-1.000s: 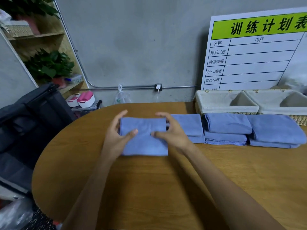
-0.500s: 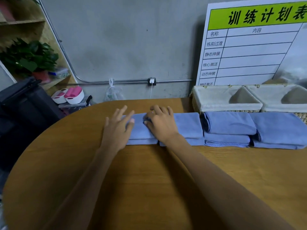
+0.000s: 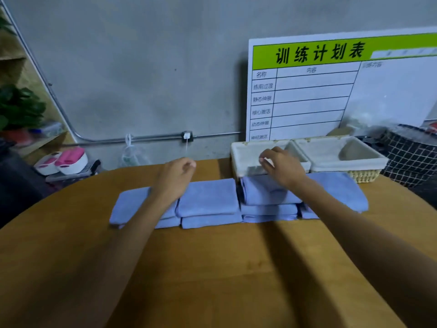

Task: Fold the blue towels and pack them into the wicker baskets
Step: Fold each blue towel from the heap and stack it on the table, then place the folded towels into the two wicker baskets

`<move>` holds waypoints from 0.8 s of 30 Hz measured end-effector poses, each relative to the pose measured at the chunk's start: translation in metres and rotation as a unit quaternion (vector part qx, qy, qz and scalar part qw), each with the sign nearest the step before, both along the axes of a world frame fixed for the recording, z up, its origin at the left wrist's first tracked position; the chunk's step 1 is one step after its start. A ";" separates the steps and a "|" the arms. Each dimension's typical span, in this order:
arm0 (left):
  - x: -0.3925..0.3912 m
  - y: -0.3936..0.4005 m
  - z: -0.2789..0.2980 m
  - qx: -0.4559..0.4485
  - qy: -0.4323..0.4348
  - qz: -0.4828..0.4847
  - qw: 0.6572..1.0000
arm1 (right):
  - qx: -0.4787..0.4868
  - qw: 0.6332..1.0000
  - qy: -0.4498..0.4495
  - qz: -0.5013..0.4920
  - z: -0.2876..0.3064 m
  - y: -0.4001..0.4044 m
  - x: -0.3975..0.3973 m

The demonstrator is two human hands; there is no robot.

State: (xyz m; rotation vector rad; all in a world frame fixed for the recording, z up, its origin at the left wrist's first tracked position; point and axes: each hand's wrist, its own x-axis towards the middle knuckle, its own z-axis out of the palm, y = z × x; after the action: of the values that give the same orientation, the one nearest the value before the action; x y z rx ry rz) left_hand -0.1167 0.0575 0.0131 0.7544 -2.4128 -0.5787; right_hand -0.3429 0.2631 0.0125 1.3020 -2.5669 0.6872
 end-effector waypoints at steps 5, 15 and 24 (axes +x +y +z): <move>-0.104 0.019 0.011 0.081 -0.064 0.029 0.994 | 0.011 0.998 -0.016 -0.052 -0.006 0.018 -0.056; -0.198 0.011 -0.028 0.271 -0.107 0.026 0.956 | 0.056 0.996 0.006 -0.066 -0.021 0.002 -0.107; -0.202 0.003 -0.024 0.216 -0.110 0.055 0.969 | -0.002 0.996 -0.072 -0.049 -0.021 -0.002 -0.110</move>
State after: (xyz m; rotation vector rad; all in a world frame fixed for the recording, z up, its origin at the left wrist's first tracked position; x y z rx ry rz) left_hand -0.3184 0.0602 -0.0107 1.1803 -2.4495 -1.0413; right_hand -0.4524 0.2609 -0.0084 1.1561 -2.7200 0.7929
